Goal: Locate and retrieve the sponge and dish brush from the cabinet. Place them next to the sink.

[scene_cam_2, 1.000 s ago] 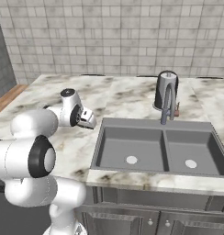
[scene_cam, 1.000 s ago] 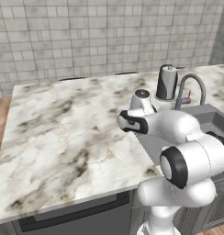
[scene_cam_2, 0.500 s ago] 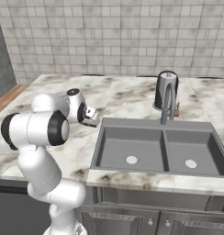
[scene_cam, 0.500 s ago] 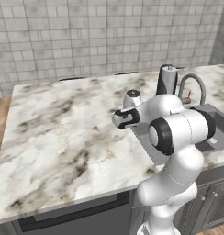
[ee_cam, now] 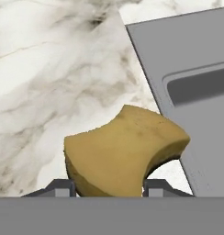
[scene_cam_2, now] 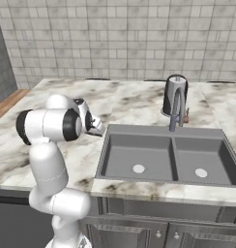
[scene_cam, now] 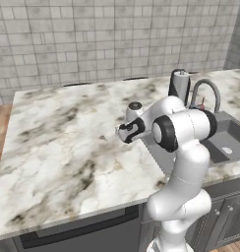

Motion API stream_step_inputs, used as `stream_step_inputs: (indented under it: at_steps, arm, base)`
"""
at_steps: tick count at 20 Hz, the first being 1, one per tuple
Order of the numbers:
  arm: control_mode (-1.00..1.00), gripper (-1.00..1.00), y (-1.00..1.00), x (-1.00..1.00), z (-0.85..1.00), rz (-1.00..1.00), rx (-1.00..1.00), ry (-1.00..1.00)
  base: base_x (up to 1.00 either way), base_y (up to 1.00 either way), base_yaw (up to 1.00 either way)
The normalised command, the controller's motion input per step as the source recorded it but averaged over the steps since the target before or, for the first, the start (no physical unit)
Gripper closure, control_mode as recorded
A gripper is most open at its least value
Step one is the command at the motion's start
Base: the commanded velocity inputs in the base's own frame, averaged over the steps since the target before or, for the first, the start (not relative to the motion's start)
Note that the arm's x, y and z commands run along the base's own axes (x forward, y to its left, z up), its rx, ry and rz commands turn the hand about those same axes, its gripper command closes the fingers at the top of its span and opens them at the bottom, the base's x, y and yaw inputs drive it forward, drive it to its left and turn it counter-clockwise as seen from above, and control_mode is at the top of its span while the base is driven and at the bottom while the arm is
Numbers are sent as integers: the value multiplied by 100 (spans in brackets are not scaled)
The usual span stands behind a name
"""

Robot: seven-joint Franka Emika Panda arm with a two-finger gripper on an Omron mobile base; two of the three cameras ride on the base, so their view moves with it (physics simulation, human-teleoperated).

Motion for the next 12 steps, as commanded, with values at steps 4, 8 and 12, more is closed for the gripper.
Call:
stream_step_inputs:
  at_steps: [4,8,12]
  arm:
    - [-100,100,10,2,-41,-3,7,0]
    - [-100,100,3,4,-38,-4,7,-2]
    - [-100,-100,4,7,-41,-3,7,-1]
  base:
    - [0,0,0]
    - [0,0,0]
    - [0,0,0]
